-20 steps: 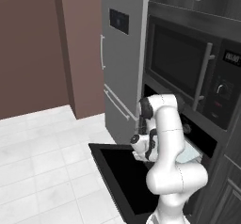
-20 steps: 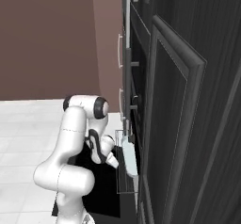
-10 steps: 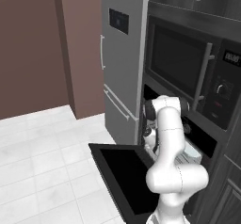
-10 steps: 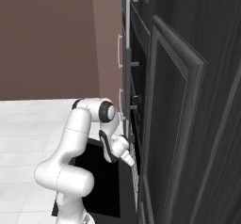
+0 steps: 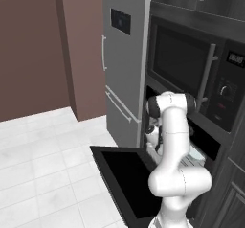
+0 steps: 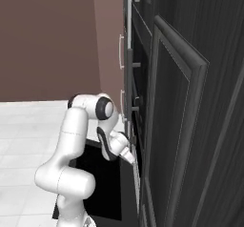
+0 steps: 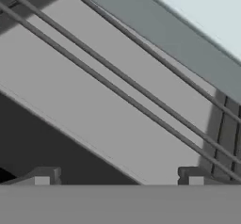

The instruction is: Take the baked cake out of the oven and place it on the plate for cooling. Then close the oven door.

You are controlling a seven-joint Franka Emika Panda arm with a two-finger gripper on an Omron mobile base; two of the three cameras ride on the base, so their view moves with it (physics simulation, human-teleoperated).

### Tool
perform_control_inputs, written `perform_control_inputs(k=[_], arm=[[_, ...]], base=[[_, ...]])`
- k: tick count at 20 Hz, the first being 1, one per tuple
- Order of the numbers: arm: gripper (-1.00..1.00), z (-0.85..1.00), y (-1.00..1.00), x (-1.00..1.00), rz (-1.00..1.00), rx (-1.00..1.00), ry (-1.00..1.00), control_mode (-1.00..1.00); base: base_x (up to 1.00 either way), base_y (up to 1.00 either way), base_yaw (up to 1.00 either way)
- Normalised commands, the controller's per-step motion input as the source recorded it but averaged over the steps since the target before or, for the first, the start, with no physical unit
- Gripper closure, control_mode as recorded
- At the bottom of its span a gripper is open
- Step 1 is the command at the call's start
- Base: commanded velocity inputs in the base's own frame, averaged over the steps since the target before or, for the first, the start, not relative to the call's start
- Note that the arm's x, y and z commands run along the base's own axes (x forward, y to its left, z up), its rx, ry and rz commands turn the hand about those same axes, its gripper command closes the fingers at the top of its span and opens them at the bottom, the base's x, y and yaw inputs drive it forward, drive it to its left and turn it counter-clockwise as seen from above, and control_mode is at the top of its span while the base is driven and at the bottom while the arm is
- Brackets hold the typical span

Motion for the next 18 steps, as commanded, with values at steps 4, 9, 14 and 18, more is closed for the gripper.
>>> perform_control_inputs(k=[4, 9, 14, 18], arm=[[-1.0, 0.81, 0.83, -0.67, 0.15, 0.0, 0.0, -1.0], [-1.0, 0.78, 0.89, -0.68, 0.17, -0.04, 0.0, -1.0], [-1.0, 0.91, 0.75, -0.52, 0.18, -0.04, 0.0, -1.0], [-1.0, 0.93, 0.69, -0.37, 0.17, -0.04, 0.05, -1.0]], base=[[0.0, 0.0, 0.0], [0.0, 0.0, 0.0], [0.0, 0.0, 0.0], [0.0, 0.0, 0.0]])
